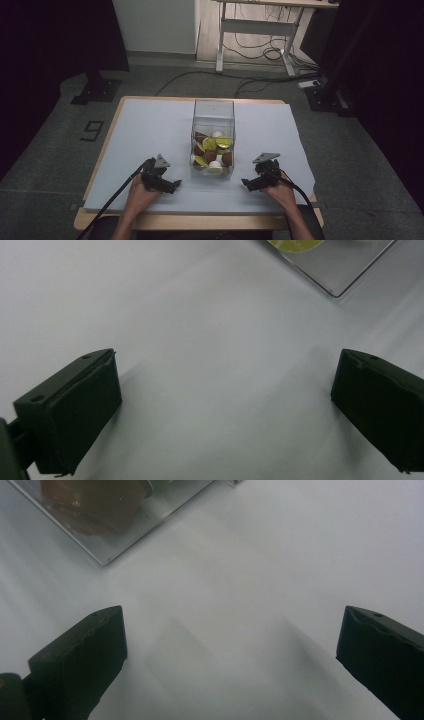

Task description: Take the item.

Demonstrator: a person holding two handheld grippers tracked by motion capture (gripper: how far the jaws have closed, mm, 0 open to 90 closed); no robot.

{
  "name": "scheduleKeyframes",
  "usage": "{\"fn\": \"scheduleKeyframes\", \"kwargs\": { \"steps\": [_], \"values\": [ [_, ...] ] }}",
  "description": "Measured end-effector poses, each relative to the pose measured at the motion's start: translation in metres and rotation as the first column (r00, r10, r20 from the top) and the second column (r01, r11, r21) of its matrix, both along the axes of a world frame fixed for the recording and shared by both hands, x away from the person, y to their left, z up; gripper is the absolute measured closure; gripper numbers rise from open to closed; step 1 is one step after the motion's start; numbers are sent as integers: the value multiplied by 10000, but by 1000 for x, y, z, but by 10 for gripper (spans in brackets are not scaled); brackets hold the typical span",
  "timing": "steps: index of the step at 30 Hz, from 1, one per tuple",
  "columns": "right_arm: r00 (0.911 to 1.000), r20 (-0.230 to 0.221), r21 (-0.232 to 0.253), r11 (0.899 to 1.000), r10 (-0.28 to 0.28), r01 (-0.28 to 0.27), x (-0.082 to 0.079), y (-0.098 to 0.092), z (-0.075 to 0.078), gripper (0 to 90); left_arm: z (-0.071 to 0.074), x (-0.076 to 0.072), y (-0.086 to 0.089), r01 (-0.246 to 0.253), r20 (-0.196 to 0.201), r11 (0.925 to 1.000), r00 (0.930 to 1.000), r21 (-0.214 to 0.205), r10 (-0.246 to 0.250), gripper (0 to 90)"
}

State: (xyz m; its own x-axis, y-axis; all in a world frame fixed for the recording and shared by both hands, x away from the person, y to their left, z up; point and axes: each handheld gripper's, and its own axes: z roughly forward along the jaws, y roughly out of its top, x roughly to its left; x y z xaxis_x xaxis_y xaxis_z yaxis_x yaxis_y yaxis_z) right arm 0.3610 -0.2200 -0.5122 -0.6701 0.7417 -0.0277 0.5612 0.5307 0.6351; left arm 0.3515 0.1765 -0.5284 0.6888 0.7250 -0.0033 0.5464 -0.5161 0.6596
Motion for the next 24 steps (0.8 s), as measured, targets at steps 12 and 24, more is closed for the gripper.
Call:
{"fn": "scheduleKeyframes", "kwargs": {
  "steps": [12, 24],
  "values": [
    [9986, 54, 782, 9955, 534, -536, -7, -3, 18, 0, 0, 0, 0, -13, -16, 10000, 10000, -8, 13, 0],
    [9954, 343, 554, 9942, 900, -918, -10, 5, 40, 10, 0, 0, 0, -4, -21, 10000, 10000, -1, 4, 0]
  ]
}}
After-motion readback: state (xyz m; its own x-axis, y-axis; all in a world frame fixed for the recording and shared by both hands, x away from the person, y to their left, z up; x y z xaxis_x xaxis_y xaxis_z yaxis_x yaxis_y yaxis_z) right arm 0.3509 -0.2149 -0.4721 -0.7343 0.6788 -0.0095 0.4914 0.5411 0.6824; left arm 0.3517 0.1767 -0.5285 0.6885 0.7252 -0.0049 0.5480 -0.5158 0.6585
